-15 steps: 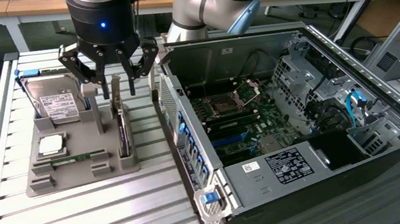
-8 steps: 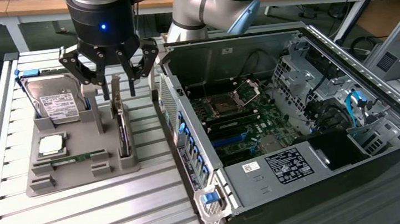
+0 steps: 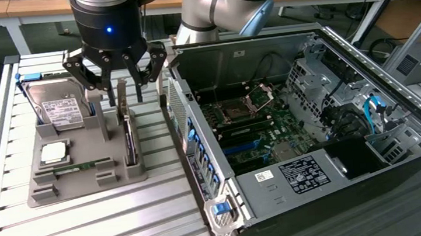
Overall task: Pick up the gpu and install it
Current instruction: 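Pick up the gpu and move the gpu toward the slot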
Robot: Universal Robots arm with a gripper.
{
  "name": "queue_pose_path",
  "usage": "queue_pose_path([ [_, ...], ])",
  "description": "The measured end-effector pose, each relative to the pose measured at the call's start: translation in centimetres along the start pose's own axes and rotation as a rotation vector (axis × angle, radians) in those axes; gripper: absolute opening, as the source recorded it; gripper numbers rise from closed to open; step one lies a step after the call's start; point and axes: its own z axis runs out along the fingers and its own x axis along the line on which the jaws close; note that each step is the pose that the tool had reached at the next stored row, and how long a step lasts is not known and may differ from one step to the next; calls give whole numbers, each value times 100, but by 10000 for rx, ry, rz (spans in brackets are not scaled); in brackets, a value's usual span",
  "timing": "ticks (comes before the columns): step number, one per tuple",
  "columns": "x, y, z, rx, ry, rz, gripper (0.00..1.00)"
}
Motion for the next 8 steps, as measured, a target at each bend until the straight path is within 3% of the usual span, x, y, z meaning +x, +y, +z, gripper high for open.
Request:
queue_pose_path([
  [8, 4, 1, 54, 1, 1, 0, 48],
])
